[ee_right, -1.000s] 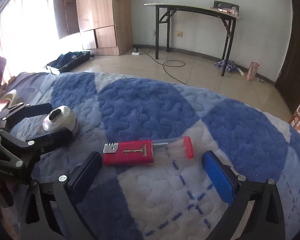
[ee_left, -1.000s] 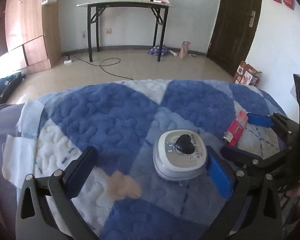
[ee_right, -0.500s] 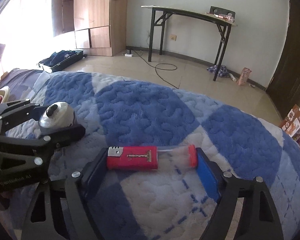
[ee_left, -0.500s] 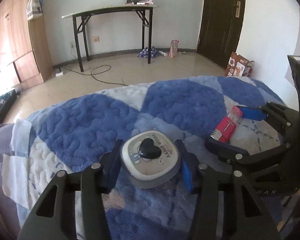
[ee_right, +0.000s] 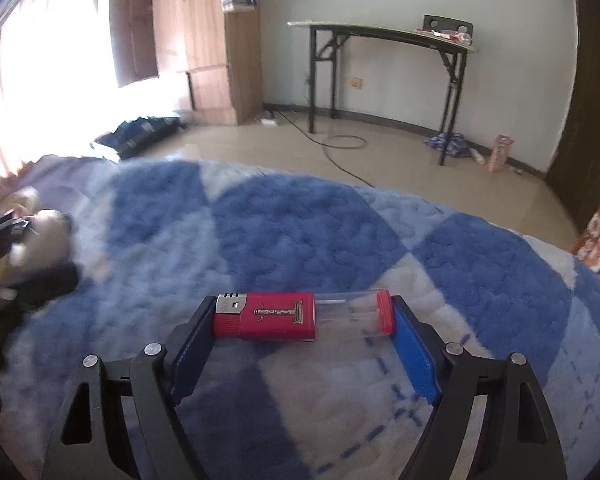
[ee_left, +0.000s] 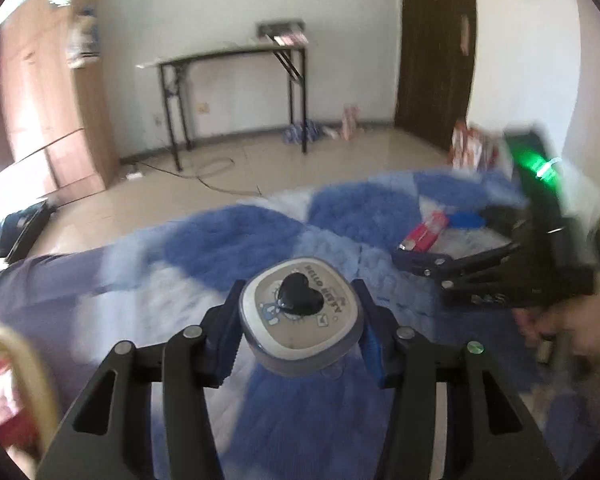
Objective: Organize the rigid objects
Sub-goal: 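Carry the gadget and red tube to the yellow basin and release them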
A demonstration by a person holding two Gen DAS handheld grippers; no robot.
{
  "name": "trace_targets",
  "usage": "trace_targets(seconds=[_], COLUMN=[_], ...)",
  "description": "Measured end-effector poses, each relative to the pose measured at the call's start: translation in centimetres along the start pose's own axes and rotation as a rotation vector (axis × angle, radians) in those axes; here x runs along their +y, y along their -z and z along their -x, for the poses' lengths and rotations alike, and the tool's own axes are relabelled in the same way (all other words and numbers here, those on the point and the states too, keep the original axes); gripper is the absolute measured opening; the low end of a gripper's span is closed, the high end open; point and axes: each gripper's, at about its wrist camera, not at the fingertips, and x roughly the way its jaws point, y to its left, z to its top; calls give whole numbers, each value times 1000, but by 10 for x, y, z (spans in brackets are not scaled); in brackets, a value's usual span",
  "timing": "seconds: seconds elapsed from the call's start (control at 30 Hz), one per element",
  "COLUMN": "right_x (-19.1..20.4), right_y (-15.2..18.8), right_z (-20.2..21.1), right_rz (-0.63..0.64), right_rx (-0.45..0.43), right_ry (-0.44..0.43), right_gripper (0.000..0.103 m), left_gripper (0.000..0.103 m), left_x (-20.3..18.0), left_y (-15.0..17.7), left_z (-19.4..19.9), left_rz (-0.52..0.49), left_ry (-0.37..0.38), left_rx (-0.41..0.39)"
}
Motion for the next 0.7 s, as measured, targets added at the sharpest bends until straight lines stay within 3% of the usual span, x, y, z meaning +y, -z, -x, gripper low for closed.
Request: trace_targets(seconds=[0.1, 0.17, 0.27, 0.33, 0.47, 0.57, 0.7], right_x=[11, 35, 89, 125, 228, 287, 334], right_y=[-3, -9, -20, -21, -15, -11, -10], right_z=[21, 41, 72, 82, 82, 76, 65], right_rz=[1, 55, 150, 215, 412, 509, 606], right_rx=[-43, -86, -135, -133, -56, -20, -4], right_ry=[-97, -154, -276, -347, -487, -549, -547], right_gripper=[82, 82, 82, 82, 82, 82, 82], left_gripper=[52, 52, 52, 52, 52, 52, 52], left_x=[22, 45, 78, 100, 165, 198, 227], left_y=[15, 40, 77, 101, 126, 126, 108], left_z=[79, 150, 221, 248, 260, 246, 209], left_rz=[-18, -18, 0, 18, 133, 182, 160], left_ry=[-56, -140, -286, -377, -484, -477, -429], left_rx=[-78, -128, -136, -107, -84, -84, 7])
